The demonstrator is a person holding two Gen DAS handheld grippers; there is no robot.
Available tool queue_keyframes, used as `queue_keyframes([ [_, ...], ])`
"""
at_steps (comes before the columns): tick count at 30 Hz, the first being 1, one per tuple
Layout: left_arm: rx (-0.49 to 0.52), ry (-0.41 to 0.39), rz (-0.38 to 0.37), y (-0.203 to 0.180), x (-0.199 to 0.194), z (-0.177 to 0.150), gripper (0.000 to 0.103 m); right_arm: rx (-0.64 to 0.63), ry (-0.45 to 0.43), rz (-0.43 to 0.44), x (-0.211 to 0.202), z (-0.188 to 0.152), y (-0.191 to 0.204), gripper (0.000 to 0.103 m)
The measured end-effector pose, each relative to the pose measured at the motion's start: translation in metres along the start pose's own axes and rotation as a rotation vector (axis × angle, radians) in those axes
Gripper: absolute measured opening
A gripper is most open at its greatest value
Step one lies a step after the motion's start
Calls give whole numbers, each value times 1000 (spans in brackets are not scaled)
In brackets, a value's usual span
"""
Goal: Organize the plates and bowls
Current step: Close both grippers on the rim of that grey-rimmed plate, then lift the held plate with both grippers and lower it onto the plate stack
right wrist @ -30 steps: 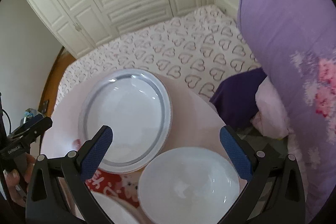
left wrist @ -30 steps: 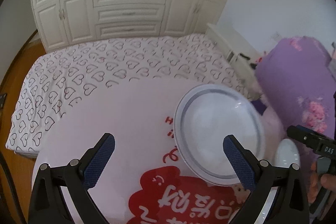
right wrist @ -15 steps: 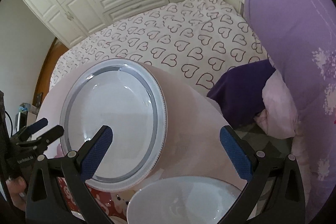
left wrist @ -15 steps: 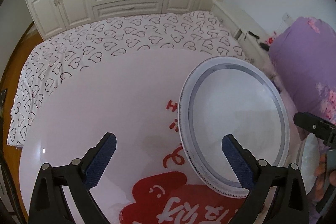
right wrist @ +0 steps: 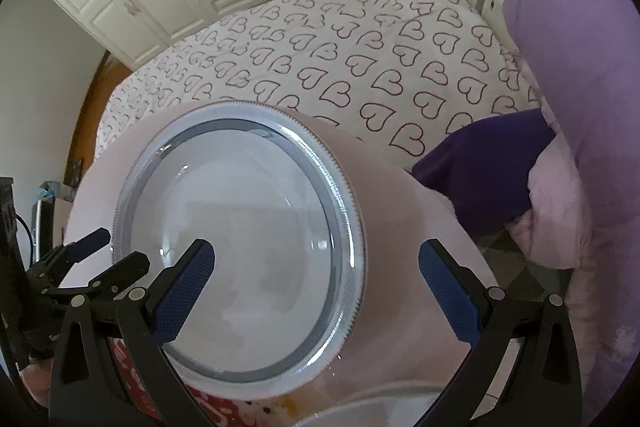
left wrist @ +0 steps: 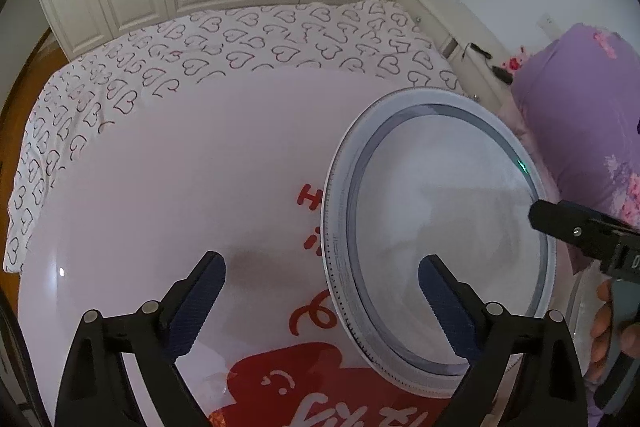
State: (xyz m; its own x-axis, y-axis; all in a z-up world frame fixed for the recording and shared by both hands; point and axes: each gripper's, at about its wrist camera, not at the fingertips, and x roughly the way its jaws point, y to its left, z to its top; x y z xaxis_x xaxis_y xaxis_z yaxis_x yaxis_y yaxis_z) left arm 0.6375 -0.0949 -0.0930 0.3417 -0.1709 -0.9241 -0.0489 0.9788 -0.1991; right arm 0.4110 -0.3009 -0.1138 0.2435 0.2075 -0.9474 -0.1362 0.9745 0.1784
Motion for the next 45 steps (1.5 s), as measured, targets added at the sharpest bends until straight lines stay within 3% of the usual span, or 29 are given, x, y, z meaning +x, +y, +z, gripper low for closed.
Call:
queue_keyframes([
  [11, 31, -5, 6, -9, 14, 4, 90, 45, 60, -14, 21, -4, 1, 103],
  [13, 39, -13, 7, -11, 12, 1, 83, 53, 64, -9, 19, -3, 0, 102],
  [14, 40, -18, 4, -12, 11, -1, 74, 54, 64, -8, 19, -3, 0, 97],
  [16, 42, -25, -10, -14, 10, -3, 54, 57, 57, -27, 16, -4, -1, 88],
  [17, 46, -19, -28, -15, 10, -3, 35, 56, 53, -35, 16, -4, -1, 78],
  [18, 48, -11, -39, -14, 10, -4, 25, 52, 49, -41, 14, -4, 0, 72],
  [20, 47, -10, -39, -12, 9, -3, 25, 53, 48, -27, 13, -4, 1, 53],
  [26, 17, -10, -86, 7, 5, -5, 20, 63, 34, -30, 12, -9, 2, 50],
  [30, 29, -14, -73, 14, -1, -6, 21, 87, 36, 7, 10, -11, -3, 50],
  [31, 31, -17, -69, 10, -1, -5, 21, 71, 38, -1, 11, -12, -1, 54],
  [34, 33, -21, -66, 7, -1, -6, 21, 48, 22, -43, 12, -14, 5, 95],
  [35, 34, -20, -66, 6, -1, -7, 21, 45, 22, -44, 13, -14, 5, 99],
  [43, 44, -16, -60, -4, 0, -1, 22, 60, 52, -95, 19, -12, 0, 103],
  [45, 45, -17, -57, -5, 0, -1, 23, 103, 47, -101, 17, -10, -6, 98],
])
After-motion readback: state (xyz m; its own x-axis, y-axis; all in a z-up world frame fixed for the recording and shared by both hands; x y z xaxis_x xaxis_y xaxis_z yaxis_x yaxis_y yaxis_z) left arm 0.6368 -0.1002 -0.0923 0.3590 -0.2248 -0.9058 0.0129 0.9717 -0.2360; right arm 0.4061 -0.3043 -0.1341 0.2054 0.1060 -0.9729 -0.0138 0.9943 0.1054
